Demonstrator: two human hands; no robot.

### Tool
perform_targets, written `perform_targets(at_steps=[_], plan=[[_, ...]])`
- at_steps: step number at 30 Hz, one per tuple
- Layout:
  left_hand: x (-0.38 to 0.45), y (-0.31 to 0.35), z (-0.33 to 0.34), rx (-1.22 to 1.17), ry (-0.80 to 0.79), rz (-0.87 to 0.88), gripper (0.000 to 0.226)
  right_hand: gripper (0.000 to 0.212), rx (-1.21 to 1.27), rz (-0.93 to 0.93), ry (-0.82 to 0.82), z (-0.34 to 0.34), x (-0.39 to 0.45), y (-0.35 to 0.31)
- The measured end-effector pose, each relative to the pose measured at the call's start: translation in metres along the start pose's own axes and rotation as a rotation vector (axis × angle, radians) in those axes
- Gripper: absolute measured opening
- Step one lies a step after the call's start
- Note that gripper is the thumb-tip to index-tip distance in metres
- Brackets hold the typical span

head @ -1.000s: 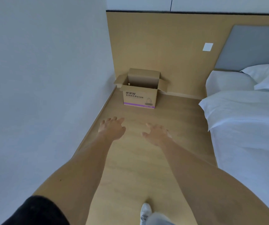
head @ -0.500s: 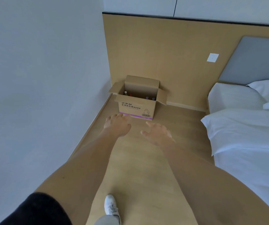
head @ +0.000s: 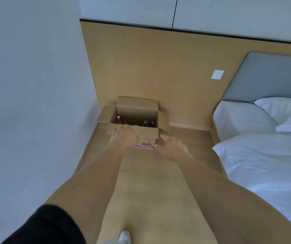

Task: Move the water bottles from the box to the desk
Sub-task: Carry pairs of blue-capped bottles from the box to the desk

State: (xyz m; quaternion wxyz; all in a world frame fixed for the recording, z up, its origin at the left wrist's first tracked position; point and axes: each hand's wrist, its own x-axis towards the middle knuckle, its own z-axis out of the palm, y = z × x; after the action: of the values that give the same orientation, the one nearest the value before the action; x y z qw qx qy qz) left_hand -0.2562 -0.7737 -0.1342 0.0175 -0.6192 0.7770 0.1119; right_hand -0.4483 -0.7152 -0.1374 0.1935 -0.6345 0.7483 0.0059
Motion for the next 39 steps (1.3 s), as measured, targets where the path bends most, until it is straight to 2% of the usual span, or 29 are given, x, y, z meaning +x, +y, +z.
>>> perform_targets(at_steps=[3,12,17,22,31,39], plan=[[0.044,-0.017,-0.008,0.0,-0.021,0.023,0.039,0.06,0.032,0.011,-0.007,-0.007,0.039,-0.018],[0.144,-0.043,0.0,0.016,-0.103,0.038,0.053,0.064,0.058,0.073,-0.068,-0.017,0.137,-0.035],[0.206,-0.057,0.006,-0.004,-0.095,0.002,0.055,0.053,0.062,0.07,-0.101,-0.012,0.208,-0.039],[0.282,-0.071,0.007,-0.018,-0.109,-0.085,0.054,0.059,0.066,0.024,-0.168,-0.015,0.296,-0.039],[0.394,-0.055,-0.002,-0.031,-0.171,-0.149,0.055,0.064,0.06,-0.073,-0.231,-0.046,0.414,-0.022],[0.45,-0.052,-0.005,-0.019,-0.239,-0.154,0.054,0.061,0.104,-0.012,-0.266,-0.048,0.467,0.001]])
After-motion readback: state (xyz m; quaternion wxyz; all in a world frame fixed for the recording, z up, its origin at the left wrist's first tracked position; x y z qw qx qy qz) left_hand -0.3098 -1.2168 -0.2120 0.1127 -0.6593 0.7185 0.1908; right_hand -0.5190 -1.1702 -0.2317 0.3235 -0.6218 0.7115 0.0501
